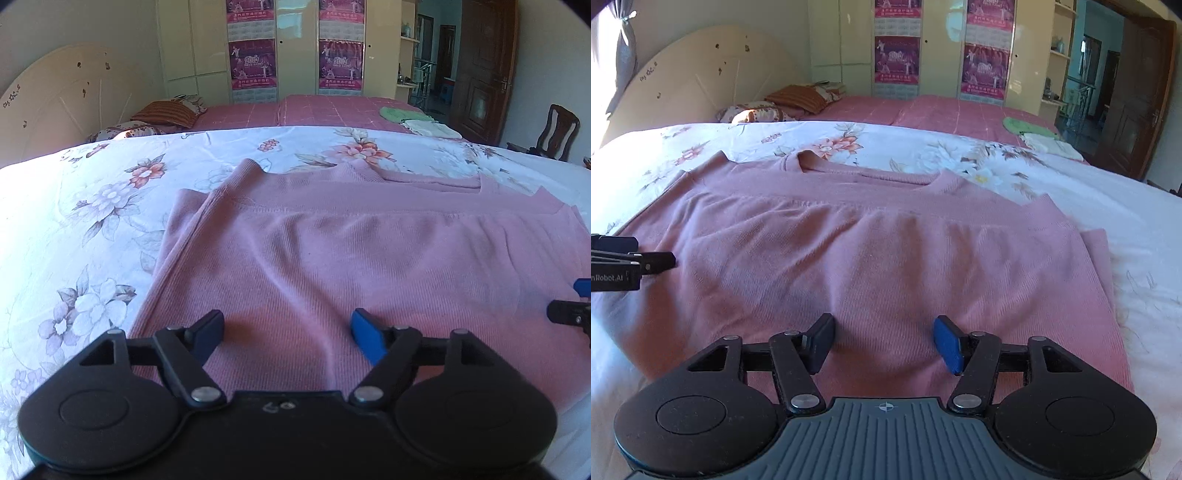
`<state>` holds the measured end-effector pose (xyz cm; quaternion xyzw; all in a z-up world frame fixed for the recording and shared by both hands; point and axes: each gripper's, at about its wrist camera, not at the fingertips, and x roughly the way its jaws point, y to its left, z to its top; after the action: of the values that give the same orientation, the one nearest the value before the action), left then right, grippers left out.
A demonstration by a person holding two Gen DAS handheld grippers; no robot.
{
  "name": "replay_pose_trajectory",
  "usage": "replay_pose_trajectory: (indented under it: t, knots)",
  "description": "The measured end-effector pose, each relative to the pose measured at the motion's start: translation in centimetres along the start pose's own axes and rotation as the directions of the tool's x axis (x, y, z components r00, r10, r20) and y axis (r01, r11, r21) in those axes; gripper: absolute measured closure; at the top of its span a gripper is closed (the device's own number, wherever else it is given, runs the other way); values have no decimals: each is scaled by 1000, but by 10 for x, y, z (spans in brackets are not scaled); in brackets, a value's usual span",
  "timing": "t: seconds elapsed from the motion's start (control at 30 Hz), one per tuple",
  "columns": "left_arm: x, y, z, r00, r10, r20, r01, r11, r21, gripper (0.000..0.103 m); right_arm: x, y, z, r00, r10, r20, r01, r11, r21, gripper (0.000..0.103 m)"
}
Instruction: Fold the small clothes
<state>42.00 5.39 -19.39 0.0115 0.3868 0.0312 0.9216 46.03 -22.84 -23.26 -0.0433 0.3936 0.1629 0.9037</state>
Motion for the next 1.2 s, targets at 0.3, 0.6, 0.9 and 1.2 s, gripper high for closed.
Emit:
replay_pose_trajectory:
  t: [0.3, 0.6, 0.9, 1.2]
  knots:
    - [-6, 8, -6, 1000, 18, -3, -18, 1000, 5, 26, -26, -27, -25, 997, -83, 3, 82, 993, 80, 37]
    - [-20, 13, -12, 1000, 15, -25, -15, 1000, -7, 22, -31, -26, -26, 993, -111, -39, 114, 990, 85, 37]
    - [-54, 36, -26, 998, -37, -56, 29, 991, -131, 19, -64, 7, -16, 998, -29, 47, 25, 996, 82, 37]
    - [-55, 76, -54, 964, -246, -104, 161, 846, -509, 20, -56, 56, -6, 995, 81, 62, -84, 995, 52, 37]
